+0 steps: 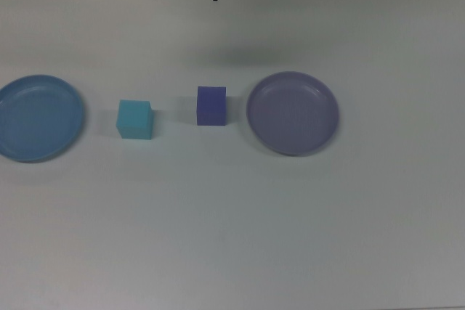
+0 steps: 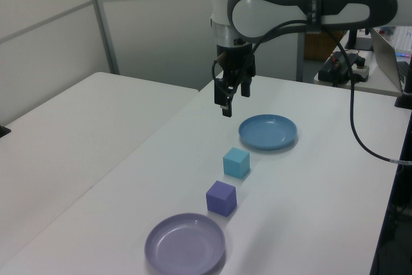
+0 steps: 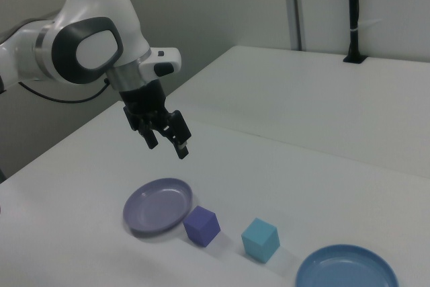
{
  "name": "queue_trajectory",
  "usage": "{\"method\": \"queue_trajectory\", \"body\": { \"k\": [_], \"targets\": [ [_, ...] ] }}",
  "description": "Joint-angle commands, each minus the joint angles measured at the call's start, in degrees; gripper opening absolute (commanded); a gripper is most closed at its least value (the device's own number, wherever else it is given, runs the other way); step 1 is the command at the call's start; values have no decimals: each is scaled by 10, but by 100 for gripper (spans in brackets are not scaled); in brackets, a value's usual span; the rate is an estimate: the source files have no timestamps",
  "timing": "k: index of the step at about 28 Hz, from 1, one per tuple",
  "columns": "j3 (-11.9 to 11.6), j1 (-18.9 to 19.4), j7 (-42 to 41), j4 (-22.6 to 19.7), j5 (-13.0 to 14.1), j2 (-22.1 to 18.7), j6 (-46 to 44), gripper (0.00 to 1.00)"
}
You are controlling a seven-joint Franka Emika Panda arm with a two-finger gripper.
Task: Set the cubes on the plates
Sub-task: 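Lower the gripper onto the cyan cube and close on it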
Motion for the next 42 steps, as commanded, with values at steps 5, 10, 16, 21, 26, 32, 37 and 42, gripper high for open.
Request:
{"method": "queue_trajectory", "body": {
  "k": [5,10,16,21,26,32,37,42],
  "targets": [
    [-3,-23,-9,-5,9,22,36,100],
    [-4,-44,-16,-6,10,57,85,100],
    [-5,-53,-5,-28,-7,115,161,100],
    [-5,-65,33,-47,-41,153,224,100],
    [-5,-66,96,-48,-116,219,278,100],
    [-5,-77,147,-64,-184,247,309,100],
    [-5,-79,147,-73,-190,245,309,100],
    [-6,-79,147,-81,-190,246,309,61]
  ]
}}
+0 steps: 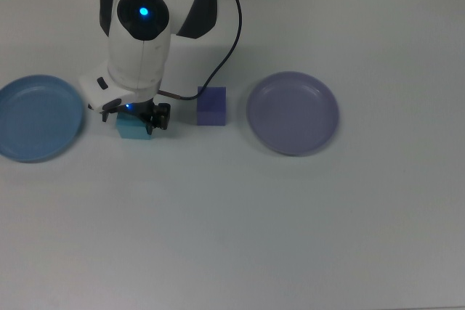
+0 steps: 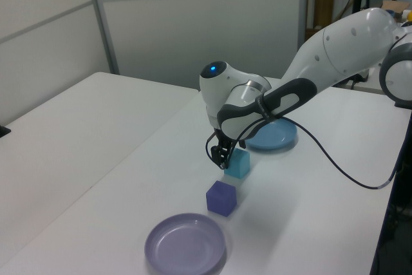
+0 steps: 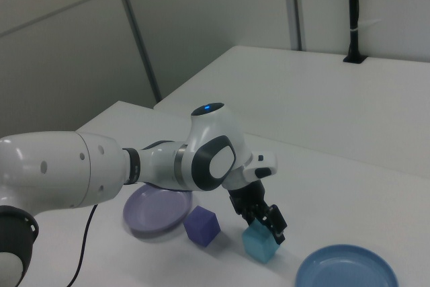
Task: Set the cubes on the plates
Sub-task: 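Lower the gripper onto the cyan cube and close on it, then carry the cyan cube over the blue plate and lower it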
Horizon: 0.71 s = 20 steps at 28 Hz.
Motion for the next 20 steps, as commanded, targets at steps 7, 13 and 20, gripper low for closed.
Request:
{"method": "queue_trajectory", "body": {
  "k": [7,13,20],
  "targets": [
    [-1,1,16,-25,-4,-16,9,0],
    [-6,-30,-11,28,58,-30,4,1],
    [-33,-124,-170,44,83,-21,11,5]
  ]
}}
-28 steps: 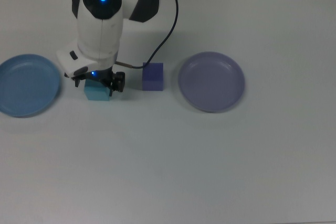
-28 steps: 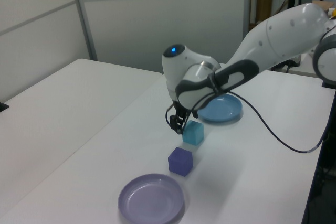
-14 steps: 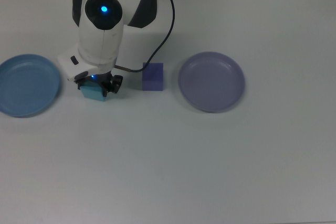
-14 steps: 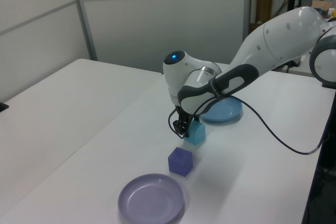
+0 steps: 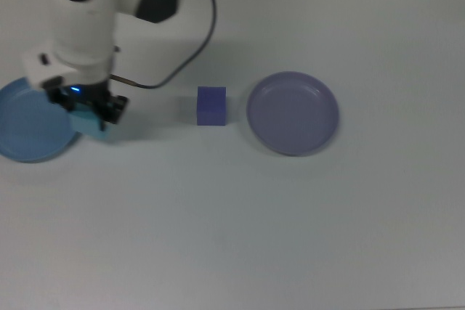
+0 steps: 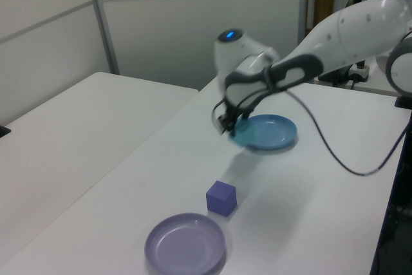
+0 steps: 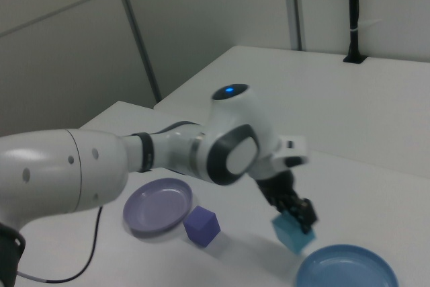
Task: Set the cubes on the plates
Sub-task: 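Carry the cyan cube over the blue plate and lower it, then open the gripper to release the cyan cube and lift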
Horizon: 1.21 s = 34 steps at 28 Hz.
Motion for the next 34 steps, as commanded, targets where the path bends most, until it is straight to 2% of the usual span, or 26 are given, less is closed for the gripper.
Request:
{"method": "queue_trajectory", "body": {
  "k": [1,5,8,10,11,12,15,16,17,18,19,20,28,31,34],
  "targets": [
    [-19,-68,-111,-4,28,5,11,6],
    [-20,-101,-146,-7,30,26,41,9],
    [-20,-112,-148,-6,31,50,64,27],
    [-20,-112,-147,-6,31,54,72,47],
    [-20,-112,-148,-6,31,54,76,53],
    [-20,-112,-148,-6,36,54,76,54],
    [-20,-111,-149,-2,69,53,76,61],
    [-20,-111,-156,-2,96,48,75,63],
    [-20,-111,-162,-2,107,45,75,67],
    [-20,-111,-170,-2,115,42,74,76],
    [-20,-110,-176,-2,120,37,72,94],
    [-20,-111,-180,-2,122,32,71,100],
    [-13,-99,-182,-2,128,-23,12,100],
    [-12,-76,-183,-5,132,-40,-23,100],
    [-12,-27,-180,-8,133,-50,-66,100]
  ]
}}
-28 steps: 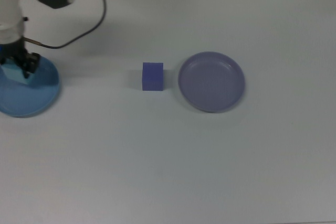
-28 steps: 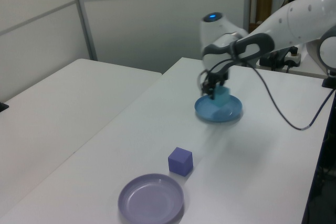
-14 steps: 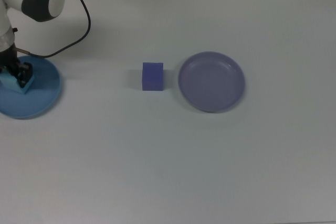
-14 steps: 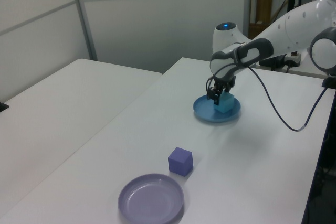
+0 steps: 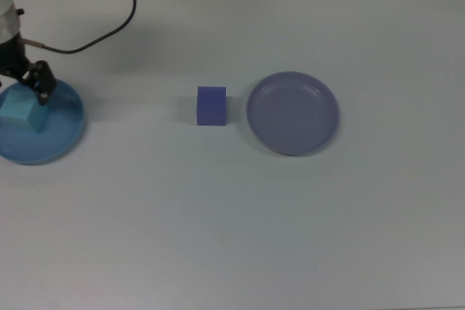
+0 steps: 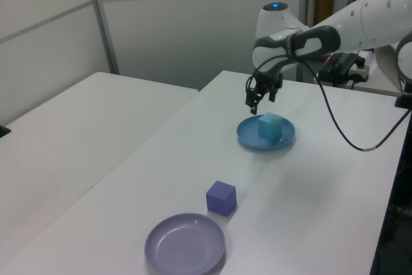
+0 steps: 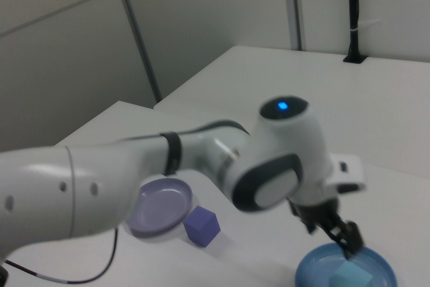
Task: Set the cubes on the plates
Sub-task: 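Open the gripper to release the cyan cube and lift, then move the gripper to the purple cube and grasp it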
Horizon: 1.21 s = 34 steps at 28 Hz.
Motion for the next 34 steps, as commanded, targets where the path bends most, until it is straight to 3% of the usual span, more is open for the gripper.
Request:
{"method": "queue_trajectory", "body": {
  "k": [1,3,8,14,20,25,34],
  "targets": [
    [-5,74,-8,-20,17,-33,-59,100],
    [-5,113,-7,-33,30,-39,-72,100],
    [-5,162,-6,-57,42,-56,-91,100],
    [-5,233,28,-80,43,-57,-100,100],
    [-5,278,60,-104,37,-58,-99,100],
    [-5,295,73,-125,32,-54,-92,100],
    [-10,291,79,-128,18,-48,-87,100]
  ]
}}
